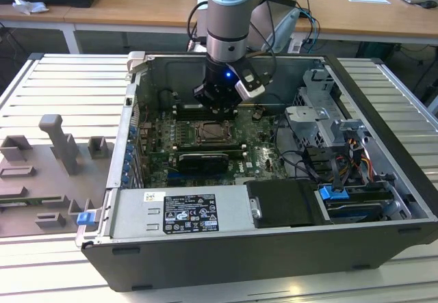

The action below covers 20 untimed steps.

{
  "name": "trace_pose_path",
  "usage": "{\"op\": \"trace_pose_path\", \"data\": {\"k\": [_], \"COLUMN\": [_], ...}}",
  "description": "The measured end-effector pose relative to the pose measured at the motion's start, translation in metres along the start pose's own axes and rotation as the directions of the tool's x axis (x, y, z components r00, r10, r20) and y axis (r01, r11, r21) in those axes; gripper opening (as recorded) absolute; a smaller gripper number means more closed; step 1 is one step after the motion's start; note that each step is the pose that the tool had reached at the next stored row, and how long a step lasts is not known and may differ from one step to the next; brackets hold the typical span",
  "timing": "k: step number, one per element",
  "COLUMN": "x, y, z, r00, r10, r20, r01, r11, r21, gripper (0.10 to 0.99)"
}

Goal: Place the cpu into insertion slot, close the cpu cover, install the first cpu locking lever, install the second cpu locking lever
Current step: 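Install the first cpu locking lever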

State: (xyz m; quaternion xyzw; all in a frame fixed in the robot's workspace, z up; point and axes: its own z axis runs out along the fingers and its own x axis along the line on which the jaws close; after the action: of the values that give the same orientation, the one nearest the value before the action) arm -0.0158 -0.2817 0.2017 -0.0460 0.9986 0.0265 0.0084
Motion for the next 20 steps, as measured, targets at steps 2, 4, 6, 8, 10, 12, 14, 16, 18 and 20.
{"op": "trace_pose_path", "data": {"k": [2, 4, 6, 8, 10, 12, 14, 16, 18, 20], "x": [0.0, -0.0001, -0.0002, -0.0001, -0.0001, 0.0001, 0.0001, 0.0002, 0.0003, 0.0003], "y": [0.0001, 0.0003, 0.0006, 0.0003, -0.0006, -0.0019, -0.0028, -0.0036, -0.0042, -0.0047], "z": [-0.002, -0.0056, -0.0118, -0.0119, -0.012, -0.012, -0.0121, -0.0121, -0.0121, -0.0122], "r00": [1.0, 1.0, 1.0, 1.0, 1.0, 1.0, 1.0, 1.0, 1.0, 1.0], "r10": [0.0, 0.0, 0.0, 0.0, 0.0, 0.0, 0.0, 0.0, 0.0, 0.0], "r20": [-0.0001, -0.0003, -0.0004, -0.0003, -0.0005, -0.0004, -0.0004, -0.0005, -0.0004, -0.0004], "r01": [0.0, 0.0, 0.0, 0.0, 0.0, 0.0, 0.0, 0.0, 0.0, 0.0], "r11": [1.0, 1.0, 1.0, 1.0, 1.0, 1.0, 1.0, 1.0, 1.0, 1.0], "r21": [0.0, 0.0, 0.001, 0.0, 0.0, 0.0, 0.0, 0.0, 0.0, 0.0], "gripper": [0.106, 0.106, 0.106, 0.106, 0.106, 0.106, 0.106, 0.106, 0.106, 0.106]}}
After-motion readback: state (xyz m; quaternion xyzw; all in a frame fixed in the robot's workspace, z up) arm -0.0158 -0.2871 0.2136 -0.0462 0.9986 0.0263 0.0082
